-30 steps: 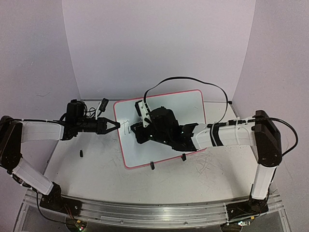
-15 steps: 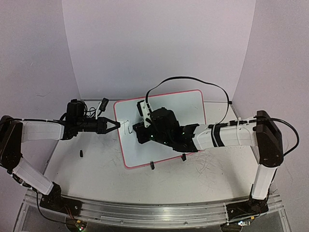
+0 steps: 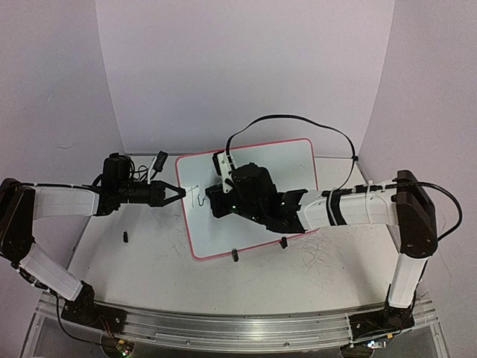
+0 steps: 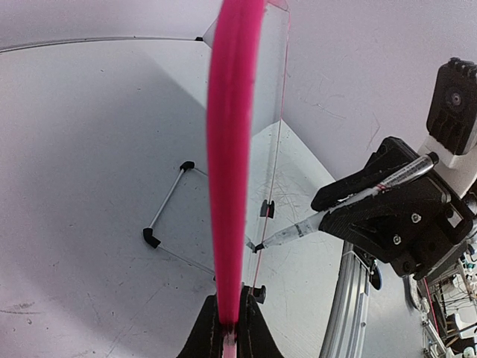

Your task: Write a sentence on the whiteboard

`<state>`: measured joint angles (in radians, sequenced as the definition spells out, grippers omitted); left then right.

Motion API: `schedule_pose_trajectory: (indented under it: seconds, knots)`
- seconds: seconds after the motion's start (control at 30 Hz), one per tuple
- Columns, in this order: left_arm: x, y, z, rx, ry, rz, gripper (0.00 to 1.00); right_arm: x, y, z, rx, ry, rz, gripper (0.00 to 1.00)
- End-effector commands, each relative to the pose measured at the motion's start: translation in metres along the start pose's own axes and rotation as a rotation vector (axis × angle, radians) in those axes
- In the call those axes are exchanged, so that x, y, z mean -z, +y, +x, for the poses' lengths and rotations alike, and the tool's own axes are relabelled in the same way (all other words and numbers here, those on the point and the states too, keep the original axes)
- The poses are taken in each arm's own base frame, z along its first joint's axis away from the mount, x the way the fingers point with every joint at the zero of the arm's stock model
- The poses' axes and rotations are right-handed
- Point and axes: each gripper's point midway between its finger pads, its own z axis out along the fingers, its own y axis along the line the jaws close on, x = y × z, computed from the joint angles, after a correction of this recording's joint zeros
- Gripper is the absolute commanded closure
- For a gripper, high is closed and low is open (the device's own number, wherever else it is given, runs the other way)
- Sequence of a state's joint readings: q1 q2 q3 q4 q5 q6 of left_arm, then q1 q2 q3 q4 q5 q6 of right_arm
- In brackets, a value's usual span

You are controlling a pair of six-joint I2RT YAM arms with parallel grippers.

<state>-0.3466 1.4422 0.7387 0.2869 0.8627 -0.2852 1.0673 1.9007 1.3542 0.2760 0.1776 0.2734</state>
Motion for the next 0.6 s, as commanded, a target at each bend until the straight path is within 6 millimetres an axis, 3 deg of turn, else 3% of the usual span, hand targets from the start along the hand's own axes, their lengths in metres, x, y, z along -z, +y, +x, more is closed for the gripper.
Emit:
schedule_pose_trajectory:
  seconds: [0.0,0.3,0.57]
  knots:
    - [0.0,0.005,-0.011,-0.02,-0.013,-0.029,1.0,0.002,-0.011,-0.041,-0.011,-0.096,0.049,1.0]
    - [0.0,0.006,-0.01,-0.019,-0.012,-0.029,1.0,-0.006,-0.002,-0.037,-0.012,-0.079,0.006,1.0]
    - [0.0,0.006,-0.01,-0.021,-0.012,-0.032,1.0,-0.01,0.005,-0.018,-0.011,-0.037,-0.014,1.0]
